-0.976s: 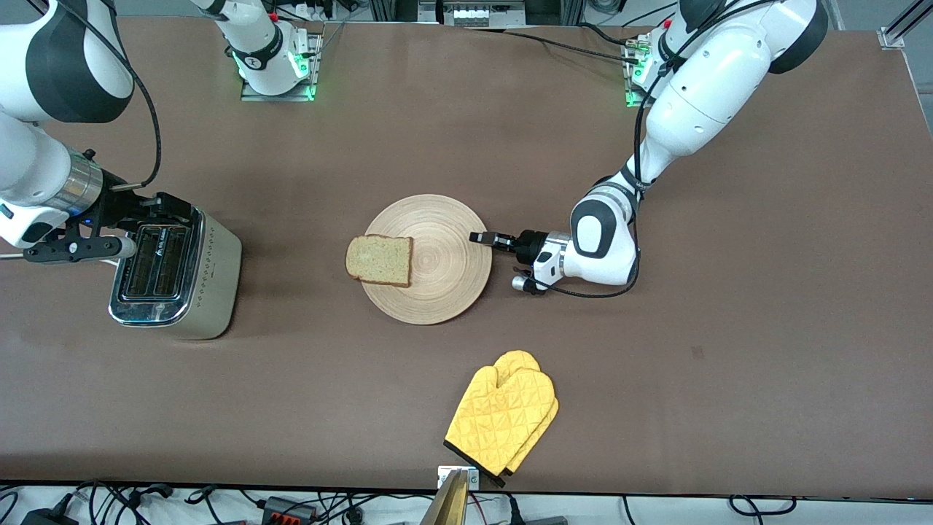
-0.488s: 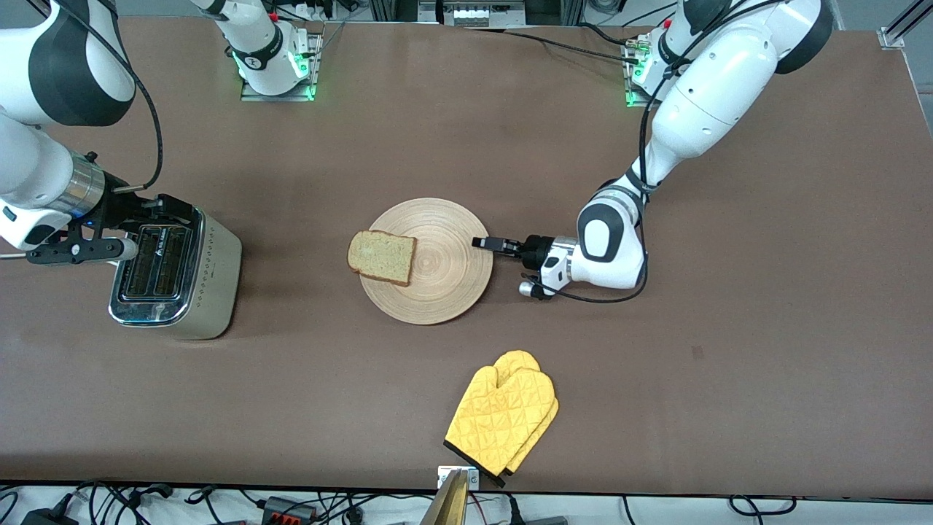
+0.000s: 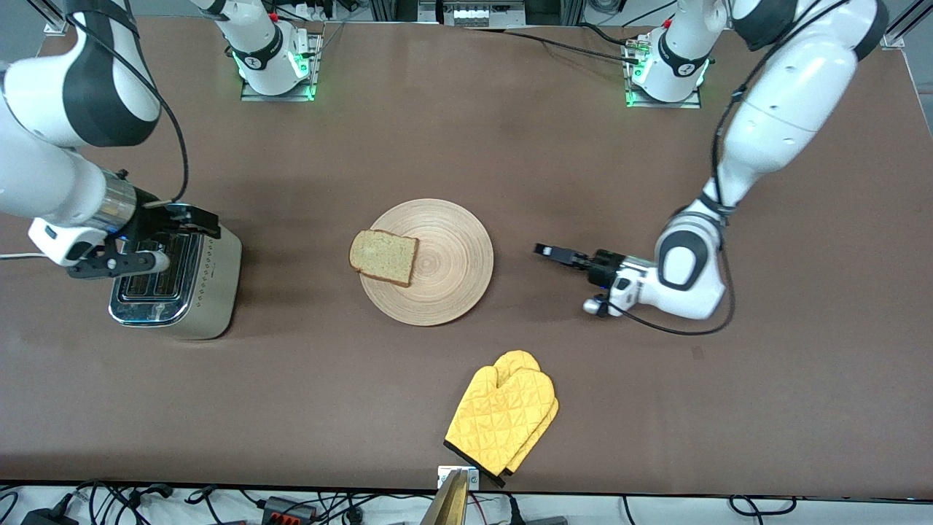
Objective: Move plate and put bread in toaster
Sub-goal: 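Withdraw the left gripper while the right gripper reaches the bread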
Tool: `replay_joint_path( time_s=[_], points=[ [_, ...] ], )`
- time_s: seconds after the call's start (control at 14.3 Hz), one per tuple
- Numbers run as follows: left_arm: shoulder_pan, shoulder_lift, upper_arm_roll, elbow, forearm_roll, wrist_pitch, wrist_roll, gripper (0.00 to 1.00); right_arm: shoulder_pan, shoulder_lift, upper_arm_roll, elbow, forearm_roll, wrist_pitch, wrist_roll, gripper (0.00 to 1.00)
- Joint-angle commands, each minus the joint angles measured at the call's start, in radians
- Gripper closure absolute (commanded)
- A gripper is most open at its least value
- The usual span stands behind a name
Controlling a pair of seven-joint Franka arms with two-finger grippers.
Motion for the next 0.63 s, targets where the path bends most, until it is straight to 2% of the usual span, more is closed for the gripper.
replay_joint_path(
  time_s=[0.0,0.07,0.21,0.35,0.49,0.56],
  points=[
    [0.09,-0.056,-0.005,0.079,0.186,-0.182,-0.102,0.49,0.023,0.067,0.001,-0.031,0.122,0.078,0.012,0.0],
    [0.118,-0.056,-0.005,0.12,0.249,-0.246,-0.127,0.49,0.034,0.086,0.001,-0.06,0.199,0.131,0.012,0.0],
    [0.175,-0.087,-0.008,0.195,0.392,-0.339,-0.161,0.47,0.076,0.112,0.001,-0.12,0.253,0.254,0.009,0.0],
    [0.204,-0.188,-0.005,0.203,0.51,-0.365,-0.164,0.47,0.13,0.143,0.001,-0.157,0.291,0.342,0.009,0.0],
    [0.207,-0.262,-0.007,0.203,0.672,-0.364,-0.162,0.47,0.158,0.182,0.001,-0.165,0.313,0.368,0.009,0.0],
    [0.221,-0.298,-0.007,0.205,0.716,-0.367,-0.164,0.44,0.17,0.202,0.001,-0.165,0.325,0.37,0.009,0.0]
  ],
)
